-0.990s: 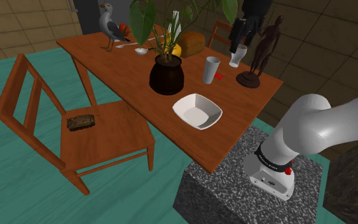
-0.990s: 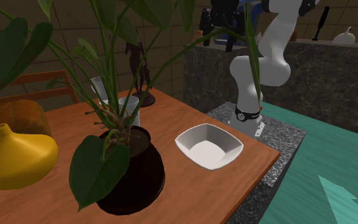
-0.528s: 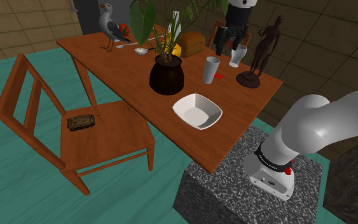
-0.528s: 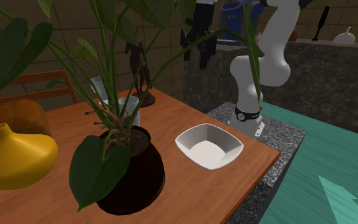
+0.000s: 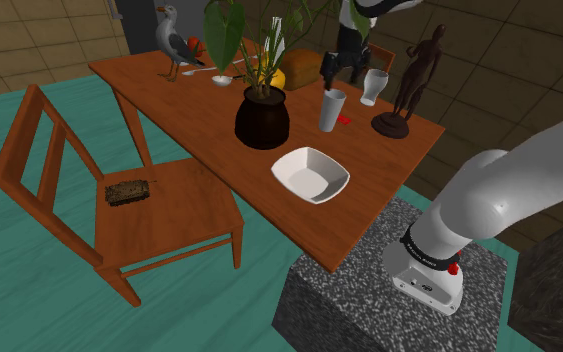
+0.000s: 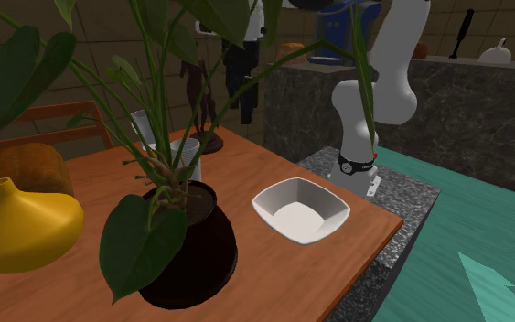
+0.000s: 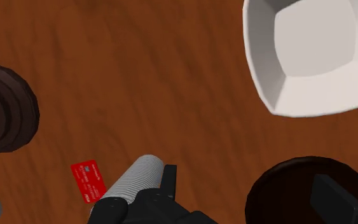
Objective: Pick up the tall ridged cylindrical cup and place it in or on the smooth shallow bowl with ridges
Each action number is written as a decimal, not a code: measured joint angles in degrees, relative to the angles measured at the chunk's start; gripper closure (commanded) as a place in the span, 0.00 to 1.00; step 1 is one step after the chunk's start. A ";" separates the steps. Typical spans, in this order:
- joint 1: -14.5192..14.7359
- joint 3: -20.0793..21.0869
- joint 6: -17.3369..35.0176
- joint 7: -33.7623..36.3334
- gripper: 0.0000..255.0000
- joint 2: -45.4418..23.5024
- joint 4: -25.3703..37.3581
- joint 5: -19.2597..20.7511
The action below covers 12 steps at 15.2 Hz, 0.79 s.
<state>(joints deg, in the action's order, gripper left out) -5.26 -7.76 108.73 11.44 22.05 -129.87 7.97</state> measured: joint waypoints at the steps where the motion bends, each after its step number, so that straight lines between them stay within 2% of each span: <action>1: -0.35 -0.49 1.29 0.26 0.00 -2.05 0.81 -0.01; 12: -4.06 -5.27 11.78 2.25 0.00 -23.66 12.21 -2.62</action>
<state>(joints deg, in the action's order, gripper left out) -9.32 -13.03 120.52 13.69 -1.61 -117.65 5.35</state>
